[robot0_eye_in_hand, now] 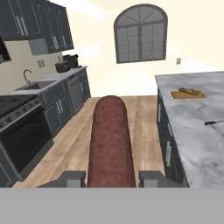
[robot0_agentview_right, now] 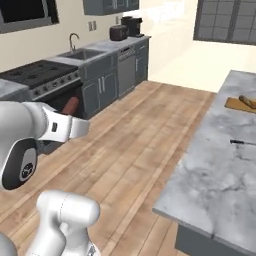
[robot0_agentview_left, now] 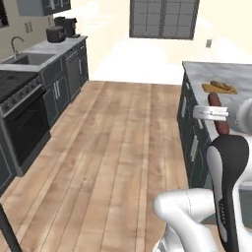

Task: Retrieve the sausage and cheese from the fridge and place them on the cutting board on the counter.

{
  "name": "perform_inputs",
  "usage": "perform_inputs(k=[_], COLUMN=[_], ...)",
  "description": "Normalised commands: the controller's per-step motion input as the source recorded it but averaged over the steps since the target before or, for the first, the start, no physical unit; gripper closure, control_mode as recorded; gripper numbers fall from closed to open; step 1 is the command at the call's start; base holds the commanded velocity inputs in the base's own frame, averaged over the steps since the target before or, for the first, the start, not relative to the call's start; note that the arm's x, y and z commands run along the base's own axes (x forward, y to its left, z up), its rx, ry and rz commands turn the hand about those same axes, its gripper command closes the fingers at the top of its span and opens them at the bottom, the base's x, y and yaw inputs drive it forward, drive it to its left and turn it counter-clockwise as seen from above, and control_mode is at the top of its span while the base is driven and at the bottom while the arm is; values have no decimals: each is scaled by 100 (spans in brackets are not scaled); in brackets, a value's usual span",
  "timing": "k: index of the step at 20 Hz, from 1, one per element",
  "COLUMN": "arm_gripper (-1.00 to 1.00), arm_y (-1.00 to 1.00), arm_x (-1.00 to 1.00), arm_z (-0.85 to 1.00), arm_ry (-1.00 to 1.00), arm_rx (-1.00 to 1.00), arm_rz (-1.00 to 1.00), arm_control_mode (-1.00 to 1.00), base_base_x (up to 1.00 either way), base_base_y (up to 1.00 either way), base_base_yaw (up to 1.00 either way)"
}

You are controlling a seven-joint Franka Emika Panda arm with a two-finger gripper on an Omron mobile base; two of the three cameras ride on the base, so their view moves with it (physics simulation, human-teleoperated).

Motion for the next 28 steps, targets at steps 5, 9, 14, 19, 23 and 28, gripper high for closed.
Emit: perform_inputs(k=[5,9,14,19,23,28], arm_gripper=[100,100,100,100,100,100], arm_y=[0,0,0,0,0,0], arm_x=[0,0,0,0,0,0], arm_z=[0,0,0,0,0,0], arm_ry=[0,0,0,0,0,0], arm_rx=[0,0,0,0,0,0], arm_rz=[0,0,0,0,0,0], arm_control_mode=[100,100,100,100,100,100], base_base_x=[100,100,100,100,100,100], base_base_y=[34,41,39,41,46,53], base_base_yaw=[-19,-20,-23,-27,-29,-32])
